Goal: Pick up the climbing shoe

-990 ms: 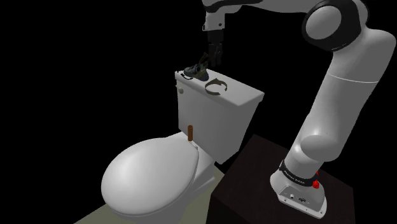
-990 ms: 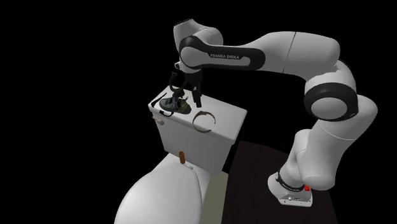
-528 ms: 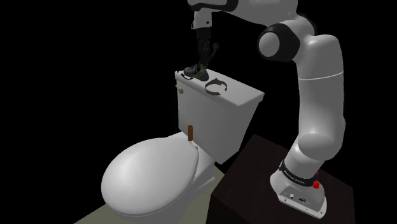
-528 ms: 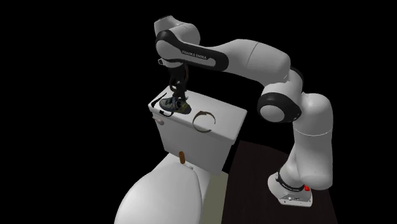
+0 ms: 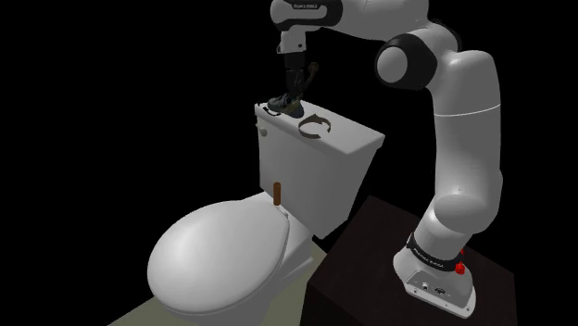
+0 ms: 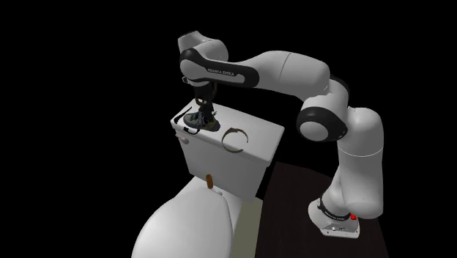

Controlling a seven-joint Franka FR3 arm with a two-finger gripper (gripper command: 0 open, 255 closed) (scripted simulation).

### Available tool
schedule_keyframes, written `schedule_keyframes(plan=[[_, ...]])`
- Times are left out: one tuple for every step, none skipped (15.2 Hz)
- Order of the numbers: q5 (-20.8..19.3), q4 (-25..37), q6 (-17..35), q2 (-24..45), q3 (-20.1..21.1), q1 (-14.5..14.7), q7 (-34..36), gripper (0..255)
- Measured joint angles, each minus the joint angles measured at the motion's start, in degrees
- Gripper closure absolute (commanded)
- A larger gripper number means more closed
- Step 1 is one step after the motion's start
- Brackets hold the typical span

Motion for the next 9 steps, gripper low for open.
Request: schedule_keyframes(plan=[[-0.01, -0.31, 0.26, -0.06, 0.0, 0.03, 0.0, 255], [-0.02, -0.45, 0.39, -0.09, 0.0, 0.04, -0.01, 255], [-0.03, -0.54, 0.46, -0.09, 0.0, 0.05, 0.0, 255], [-0.03, -0.58, 0.5, -0.11, 0.0, 0.06, -0.01, 255], [-0.03, -0.61, 0.53, -0.13, 0.0, 0.06, -0.01, 255], [-0.03, -0.62, 0.53, -0.14, 0.0, 0.06, -0.01, 255], [-0.03, -0.62, 0.53, -0.13, 0.0, 0.06, -0.01, 255], [-0.03, -0.62, 0.53, -0.14, 0.0, 0.06, -0.01, 255], [-0.03, -0.62, 0.53, -0.14, 0.0, 0.06, -0.01, 255]])
